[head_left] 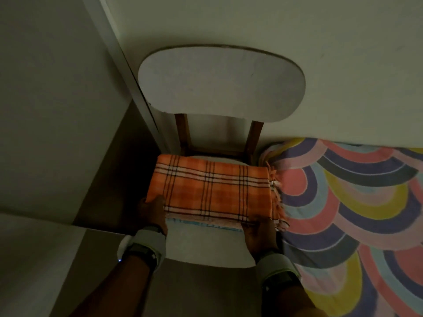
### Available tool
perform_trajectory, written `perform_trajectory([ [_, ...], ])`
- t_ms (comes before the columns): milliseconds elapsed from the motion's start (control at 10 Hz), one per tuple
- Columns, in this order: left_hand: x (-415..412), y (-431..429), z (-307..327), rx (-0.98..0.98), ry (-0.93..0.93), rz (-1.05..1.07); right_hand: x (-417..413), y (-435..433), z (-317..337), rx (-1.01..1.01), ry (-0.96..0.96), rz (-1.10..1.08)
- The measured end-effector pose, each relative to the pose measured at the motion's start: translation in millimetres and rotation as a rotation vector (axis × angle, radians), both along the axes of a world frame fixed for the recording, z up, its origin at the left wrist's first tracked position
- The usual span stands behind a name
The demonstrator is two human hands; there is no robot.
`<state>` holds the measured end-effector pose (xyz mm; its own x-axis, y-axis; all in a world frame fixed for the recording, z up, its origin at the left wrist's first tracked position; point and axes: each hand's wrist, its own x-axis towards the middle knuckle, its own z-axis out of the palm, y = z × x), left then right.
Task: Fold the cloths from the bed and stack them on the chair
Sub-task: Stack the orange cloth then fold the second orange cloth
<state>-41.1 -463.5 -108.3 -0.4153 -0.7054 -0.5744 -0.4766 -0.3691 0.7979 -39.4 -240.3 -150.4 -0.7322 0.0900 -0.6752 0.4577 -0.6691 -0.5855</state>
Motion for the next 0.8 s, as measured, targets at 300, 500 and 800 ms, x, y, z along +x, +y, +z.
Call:
perform_trajectory([
  [300,0.5,39.0,4.4,-0.813,0.041,-0.418,11.9,9.3,31.6,0.704,0.057,-0.07],
  [500,-5.7,65.0,-22.4,-1.207,-0.099,-1.161,-7.1,-0.9,24.9,1.649,0.417,0.811],
  [800,-5.8,60.3,-9.7,-0.952,-0.257,-1.242,-15.6,25.6,26.9,1.486,0.324,1.195],
])
